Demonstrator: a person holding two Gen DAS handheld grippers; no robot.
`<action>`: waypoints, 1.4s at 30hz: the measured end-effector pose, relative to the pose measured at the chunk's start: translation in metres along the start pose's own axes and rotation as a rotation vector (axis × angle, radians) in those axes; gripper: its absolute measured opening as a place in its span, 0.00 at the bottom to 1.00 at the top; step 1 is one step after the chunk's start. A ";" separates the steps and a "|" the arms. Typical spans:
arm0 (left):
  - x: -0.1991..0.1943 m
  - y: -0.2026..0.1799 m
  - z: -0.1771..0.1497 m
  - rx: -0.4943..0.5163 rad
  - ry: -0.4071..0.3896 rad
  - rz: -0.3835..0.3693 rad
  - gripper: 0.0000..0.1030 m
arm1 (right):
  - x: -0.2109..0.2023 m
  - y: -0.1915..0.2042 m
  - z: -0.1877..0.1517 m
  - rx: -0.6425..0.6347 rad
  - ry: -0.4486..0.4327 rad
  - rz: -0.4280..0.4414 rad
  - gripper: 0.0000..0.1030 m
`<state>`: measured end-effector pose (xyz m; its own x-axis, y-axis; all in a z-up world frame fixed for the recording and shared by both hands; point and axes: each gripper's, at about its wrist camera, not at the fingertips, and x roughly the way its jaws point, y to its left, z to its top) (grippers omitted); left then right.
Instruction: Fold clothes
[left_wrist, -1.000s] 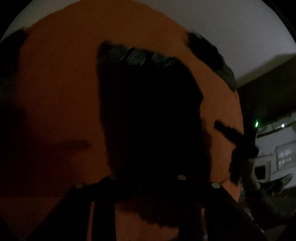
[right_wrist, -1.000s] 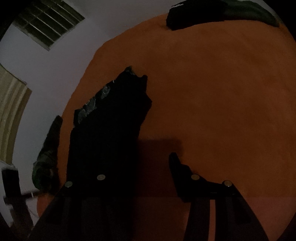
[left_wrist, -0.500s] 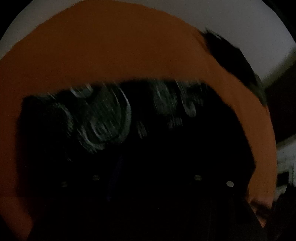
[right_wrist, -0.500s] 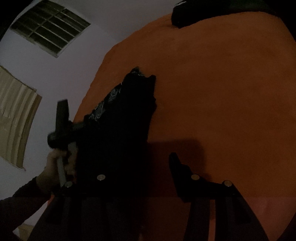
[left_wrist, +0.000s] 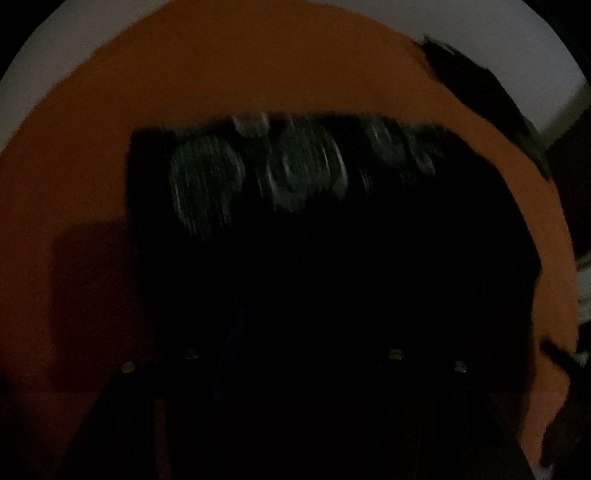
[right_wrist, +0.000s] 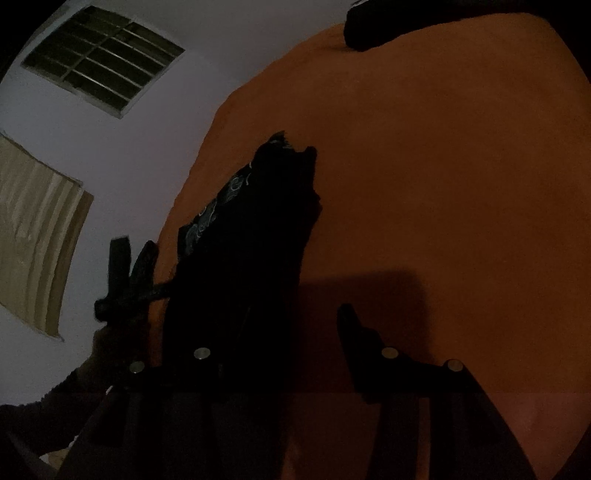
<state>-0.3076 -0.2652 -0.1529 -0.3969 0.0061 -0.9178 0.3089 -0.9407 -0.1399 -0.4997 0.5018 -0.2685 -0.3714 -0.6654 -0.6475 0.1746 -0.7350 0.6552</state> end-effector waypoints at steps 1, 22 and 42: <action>-0.001 0.001 0.010 -0.002 -0.023 0.015 0.54 | 0.002 0.002 0.001 -0.001 0.000 -0.002 0.45; -0.026 0.030 -0.084 -0.160 0.147 -0.112 0.55 | -0.017 0.024 -0.022 -0.054 0.091 -0.037 0.45; -0.114 -0.023 -0.150 -0.075 0.195 -0.383 0.55 | -0.049 0.029 -0.096 -0.052 0.151 0.072 0.45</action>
<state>-0.1402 -0.1935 -0.1004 -0.3268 0.4202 -0.8465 0.2356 -0.8312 -0.5036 -0.3890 0.5007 -0.2548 -0.2155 -0.7254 -0.6537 0.2436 -0.6882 0.6834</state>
